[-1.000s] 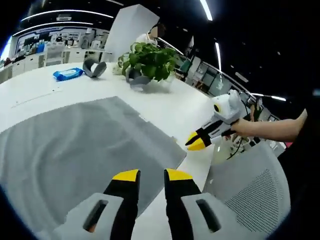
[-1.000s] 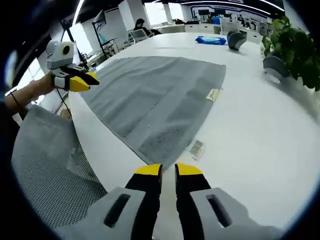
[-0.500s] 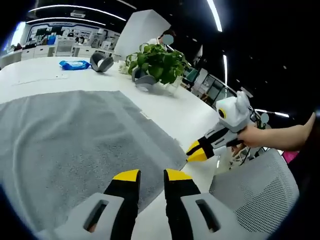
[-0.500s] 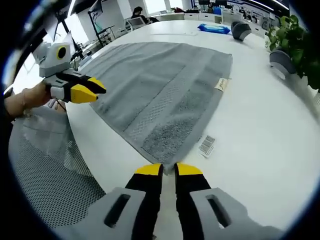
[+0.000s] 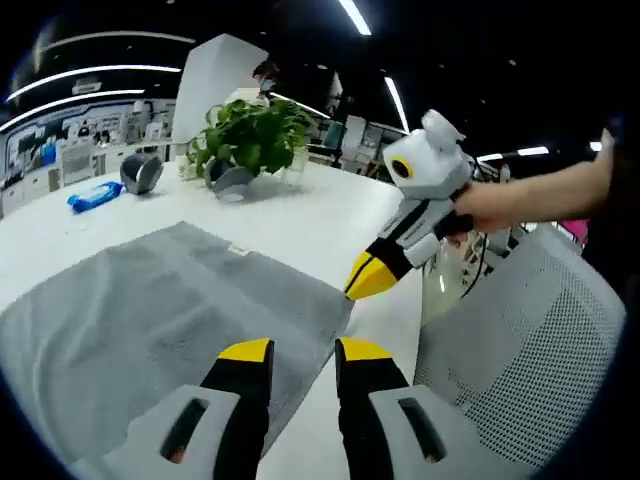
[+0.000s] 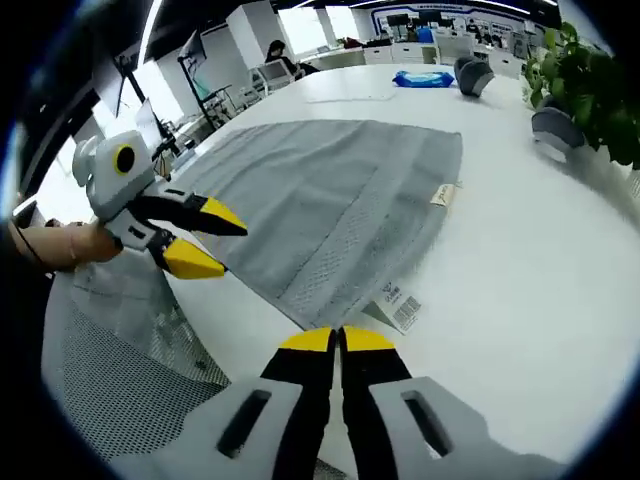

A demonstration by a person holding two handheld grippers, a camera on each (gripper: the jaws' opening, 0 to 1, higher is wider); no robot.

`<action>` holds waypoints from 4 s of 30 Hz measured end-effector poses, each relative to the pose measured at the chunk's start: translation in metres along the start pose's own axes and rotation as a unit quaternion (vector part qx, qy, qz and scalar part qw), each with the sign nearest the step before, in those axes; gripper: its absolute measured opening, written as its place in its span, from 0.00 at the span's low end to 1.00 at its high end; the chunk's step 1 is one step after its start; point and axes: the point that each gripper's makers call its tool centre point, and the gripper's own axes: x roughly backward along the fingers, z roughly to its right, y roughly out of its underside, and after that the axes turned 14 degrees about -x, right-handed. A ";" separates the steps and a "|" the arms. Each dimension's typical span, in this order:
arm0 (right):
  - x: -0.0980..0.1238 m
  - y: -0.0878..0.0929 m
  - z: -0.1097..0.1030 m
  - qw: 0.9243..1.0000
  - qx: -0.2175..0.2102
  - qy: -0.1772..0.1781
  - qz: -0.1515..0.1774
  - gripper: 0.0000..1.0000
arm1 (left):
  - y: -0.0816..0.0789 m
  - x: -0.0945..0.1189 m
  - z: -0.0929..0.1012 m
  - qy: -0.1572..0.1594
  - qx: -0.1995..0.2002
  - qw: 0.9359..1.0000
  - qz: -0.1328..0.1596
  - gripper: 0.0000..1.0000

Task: Fold the towel on the table until its edges align and the towel forms a compact rectangular stack.

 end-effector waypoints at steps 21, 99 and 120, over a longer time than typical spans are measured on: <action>-0.008 -0.045 -0.076 0.988 -0.093 -0.118 0.046 0.00 | -0.028 0.008 -0.023 -0.082 -0.123 0.989 0.027 0.21; -0.053 -0.218 0.107 0.994 0.051 0.060 0.075 0.00 | -0.085 0.028 0.039 0.043 -0.113 0.993 0.001 0.04; 0.072 -0.266 0.108 0.986 0.075 0.053 0.142 0.00 | -0.216 0.015 0.066 0.077 -0.161 0.978 0.107 0.04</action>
